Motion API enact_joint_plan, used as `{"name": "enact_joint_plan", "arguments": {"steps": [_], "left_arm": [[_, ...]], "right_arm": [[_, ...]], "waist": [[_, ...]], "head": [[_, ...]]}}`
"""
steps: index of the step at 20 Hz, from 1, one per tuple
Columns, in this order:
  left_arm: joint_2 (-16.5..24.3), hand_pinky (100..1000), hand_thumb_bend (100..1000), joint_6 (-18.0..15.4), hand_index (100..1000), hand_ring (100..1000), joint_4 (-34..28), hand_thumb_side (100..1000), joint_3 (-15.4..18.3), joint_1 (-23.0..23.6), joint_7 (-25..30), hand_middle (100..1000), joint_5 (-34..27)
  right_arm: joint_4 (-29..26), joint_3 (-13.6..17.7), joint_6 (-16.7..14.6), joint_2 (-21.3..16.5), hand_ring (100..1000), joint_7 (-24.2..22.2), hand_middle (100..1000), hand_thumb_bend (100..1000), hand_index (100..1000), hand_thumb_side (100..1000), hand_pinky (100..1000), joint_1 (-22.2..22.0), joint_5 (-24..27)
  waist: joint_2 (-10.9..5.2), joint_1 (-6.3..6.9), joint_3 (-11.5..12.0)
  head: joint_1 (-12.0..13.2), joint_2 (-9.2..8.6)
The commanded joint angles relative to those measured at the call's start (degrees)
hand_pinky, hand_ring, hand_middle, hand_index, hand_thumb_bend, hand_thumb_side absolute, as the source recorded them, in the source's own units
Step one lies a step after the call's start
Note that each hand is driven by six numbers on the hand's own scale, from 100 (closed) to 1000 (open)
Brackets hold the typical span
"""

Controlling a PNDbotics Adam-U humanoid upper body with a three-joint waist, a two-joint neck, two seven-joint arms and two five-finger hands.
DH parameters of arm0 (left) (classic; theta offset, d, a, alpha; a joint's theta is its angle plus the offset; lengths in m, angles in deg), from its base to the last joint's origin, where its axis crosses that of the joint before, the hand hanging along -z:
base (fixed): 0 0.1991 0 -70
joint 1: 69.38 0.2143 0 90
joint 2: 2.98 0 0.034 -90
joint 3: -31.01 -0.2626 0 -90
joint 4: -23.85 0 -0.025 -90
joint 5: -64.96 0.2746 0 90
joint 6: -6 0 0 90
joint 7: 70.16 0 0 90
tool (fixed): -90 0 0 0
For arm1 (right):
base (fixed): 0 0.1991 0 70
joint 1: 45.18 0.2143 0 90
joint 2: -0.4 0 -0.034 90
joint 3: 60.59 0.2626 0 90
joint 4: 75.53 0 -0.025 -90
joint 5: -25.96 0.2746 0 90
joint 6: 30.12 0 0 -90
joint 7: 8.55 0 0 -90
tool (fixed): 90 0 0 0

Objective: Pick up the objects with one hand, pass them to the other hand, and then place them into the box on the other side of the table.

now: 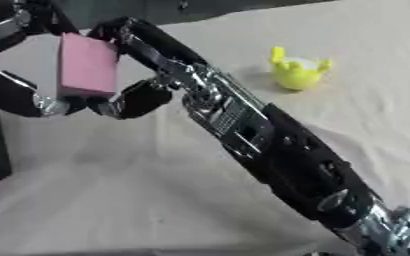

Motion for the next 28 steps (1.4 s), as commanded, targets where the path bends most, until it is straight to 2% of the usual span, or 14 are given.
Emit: {"name": "enact_joint_plan", "arguments": {"steps": [1, 2, 4, 6, 7, 10, 13, 20, 22, 28], "left_arm": [[1.3, 803, 404, 0.6, 684, 756, -1.2, 170, 1.9, -1.1, -1.2, 680, -0.8], [1.3, 803, 404, 0.7, 684, 756, -1.3, 170, 1.9, -1.1, -1.6, 680, -1.1], [1.1, 792, 386, 0.9, 621, 738, -1.3, 165, 1.8, -1.2, -2.2, 640, -1.6], [0.9, 777, 365, 1.0, 551, 701, -0.9, 171, 1.8, -1.4, -2.7, 591, -1.7], [0.8, 776, 363, 1.0, 544, 697, -0.6, 171, 1.7, -1.5, -2.9, 588, -1.6], [0.6, 763, 344, 0.9, 468, 650, 0.4, 167, 1.8, -1.5, -3.6, 522, -1.0], [0.4, 759, 335, 0.6, 422, 627, 1.2, 160, 1.8, -1.5, -4.1, 491, -0.3], [0.2, 755, 327, 0.5, 400, 612, 1.7, 154, 1.8, -1.5, -4.4, 463, 0.3], [0.4, 753, 326, 0.6, 390, 606, 1.7, 149, 1.8, -1.4, -4.4, 453, 0.4], [1.2, 750, 326, 0.8, 386, 604, 1.3, 142, 2.0, -0.9, -4.3, 440, 0.5]], "right_arm": [[-1.1, -0.6, 0.0, -0.1, 625, -0.1, 469, 107, 530, 100, 783, 0.5, -0.3], [-1.1, -0.6, 0.0, -0.1, 625, -0.2, 469, 107, 530, 100, 783, 0.5, -0.3], [-1.2, -0.6, 0.0, -0.2, 625, -0.2, 470, 117, 533, 100, 782, 0.5, -0.3], [-1.3, -0.6, 0.0, -0.2, 632, -0.3, 479, 184, 544, 100, 781, 0.6, -0.3], [-1.4, -0.6, -0.1, -0.3, 633, -0.3, 480, 191, 545, 100, 781, 0.6, -0.4], [-1.7, -0.6, -0.5, -0.4, 648, -0.6, 501, 307, 571, 100, 781, 0.6, -0.7], [-1.9, -0.6, -0.8, -0.5, 655, -1.0, 511, 355, 588, 100, 782, 0.6, -0.8], [-2.0, -0.6, -0.7, -0.7, 663, -1.6, 525, 388, 608, 100, 784, 0.6, -0.8], [-2.0, -0.5, -0.2, -0.8, 675, -1.6, 546, 424, 635, 176, 785, 0.5, -1.0], [-2.2, -0.4, 2.0, -1.0, 705, -1.1, 581, 446, 670, 273, 787, 0.4, -1.6]], "waist": [[-1.38, 0.22, 0.1], [-1.37, 0.22, 0.1], [-1.35, 0.22, 0.1], [-1.35, 0.2, 0.0], [-1.35, 0.18, 0.0], [-1.37, 0.16, -0.1], [-1.36, 0.18, -0.1], [-1.3, 0.14, -0.2], [-1.32, 0.1, -0.2], [-1.35, 0.02, -0.1]], "head": [[-0.1, -0.47], [-0.1, -0.47], [-0.1, -0.5], [0.0, -0.54], [0.0, -0.58], [0.0, -0.61], [-0.1, -0.58], [-0.1, -0.54], [-0.1, -0.62], [-0.1, -0.85]]}}
